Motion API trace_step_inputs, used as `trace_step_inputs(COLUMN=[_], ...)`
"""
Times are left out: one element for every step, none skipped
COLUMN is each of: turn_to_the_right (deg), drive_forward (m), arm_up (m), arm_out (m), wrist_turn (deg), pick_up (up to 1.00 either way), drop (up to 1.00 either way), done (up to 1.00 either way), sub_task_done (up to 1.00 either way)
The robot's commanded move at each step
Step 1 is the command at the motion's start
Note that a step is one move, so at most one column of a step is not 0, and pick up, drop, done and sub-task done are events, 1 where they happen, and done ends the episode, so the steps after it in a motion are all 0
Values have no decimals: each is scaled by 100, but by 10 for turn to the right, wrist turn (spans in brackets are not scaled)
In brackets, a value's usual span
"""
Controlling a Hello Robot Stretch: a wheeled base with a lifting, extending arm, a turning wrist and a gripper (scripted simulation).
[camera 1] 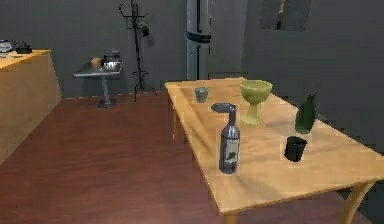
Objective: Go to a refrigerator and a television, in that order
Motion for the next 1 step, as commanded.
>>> trace_step_inputs(turn_to_the_right=[30], drive_forward=[0], arm_up=[0], arm_out=[0], wrist_turn=[0], pick_up=[0], drop=[0], done=[0], sub_task_done=[0])
